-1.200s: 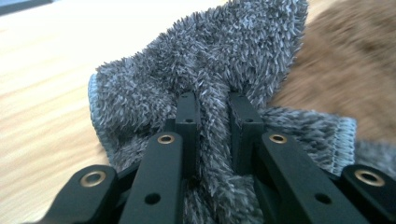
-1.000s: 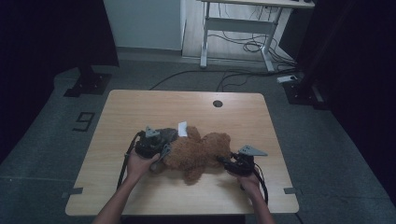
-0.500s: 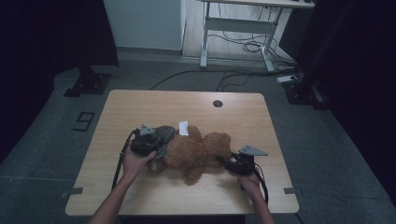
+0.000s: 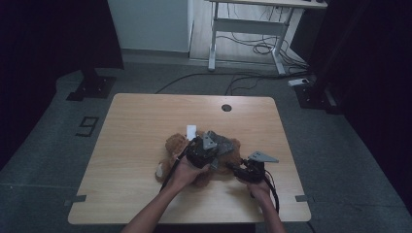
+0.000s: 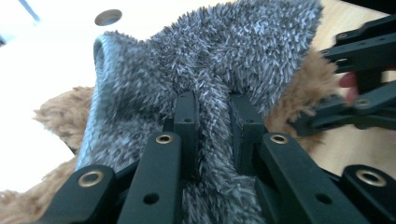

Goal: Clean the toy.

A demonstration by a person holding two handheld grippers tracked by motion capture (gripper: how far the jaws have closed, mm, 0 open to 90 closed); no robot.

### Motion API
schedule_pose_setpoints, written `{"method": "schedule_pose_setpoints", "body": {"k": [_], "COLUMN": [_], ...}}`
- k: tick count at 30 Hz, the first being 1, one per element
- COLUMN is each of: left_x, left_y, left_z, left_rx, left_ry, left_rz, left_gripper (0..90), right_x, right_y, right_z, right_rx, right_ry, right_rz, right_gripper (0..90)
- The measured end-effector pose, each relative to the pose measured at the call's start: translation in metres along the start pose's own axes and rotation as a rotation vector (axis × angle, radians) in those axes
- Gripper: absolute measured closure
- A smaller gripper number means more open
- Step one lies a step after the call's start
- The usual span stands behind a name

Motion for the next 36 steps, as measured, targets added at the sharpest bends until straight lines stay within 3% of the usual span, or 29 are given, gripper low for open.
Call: {"method": "schedule_pose_setpoints", "body": {"k": [5, 8, 15, 19, 23, 27, 31, 34, 36], "left_x": [0.015, 0.022, 0.043, 0.054, 0.067, 0.088, 0.112, 0.109, 0.096], "left_y": [-0.011, -0.017, -0.042, -0.055, -0.068, -0.086, -0.099, -0.101, -0.1], "left_z": [0.017, 0.031, 0.063, 0.075, 0.081, 0.078, 0.072, 0.079, 0.088], "left_rx": [0.016, -0.004, -0.018, -0.049, -0.082, -0.122, -0.106, -0.103, -0.107], "left_ry": [0.007, 0.018, 0.057, 0.067, 0.066, 0.022, 0.01, 0.013, 0.029], "left_rz": [0.014, 0.024, 0.109, 0.149, 0.19, 0.246, 0.312, 0.32, 0.31], "left_gripper": [75.8, 75.9, 75.8, 75.8, 75.7, 75.9, 75.9, 75.8, 75.7], "right_x": [0.0, 0.0, 0.0, 0.0, 0.0, 0.001, 0.001, 0.001, 0.001], "right_y": [-0.003, -0.005, -0.004, -0.004, -0.004, -0.003, -0.003, -0.003, -0.002], "right_z": [0.0, 0.0, 0.0, 0.0, 0.0, 0.0, -0.001, -0.001, -0.001], "right_rx": [-0.004, 0.001, -0.003, -0.004, -0.005, -0.004, -0.006, -0.005, -0.001], "right_ry": [0.006, 0.005, 0.006, 0.007, 0.009, 0.008, 0.007, 0.008, 0.008], "right_rz": [0.019, 0.022, 0.016, 0.015, 0.013, 0.011, 0.005, 0.001, 0.0], "right_gripper": [50.2, 50.2, 50.3, 50.3, 50.3, 50.4, 50.4, 50.5, 50.5]}}
Point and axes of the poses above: each handheld gripper's, and its own axes: z roughly backward along the jaws, x roughly out of its underside, y roughly to its right, the point moved 4 cm from there along -z, roughly forward along the jaws, and after that the axes turned 12 degrees about x, right-handed, at the moved point
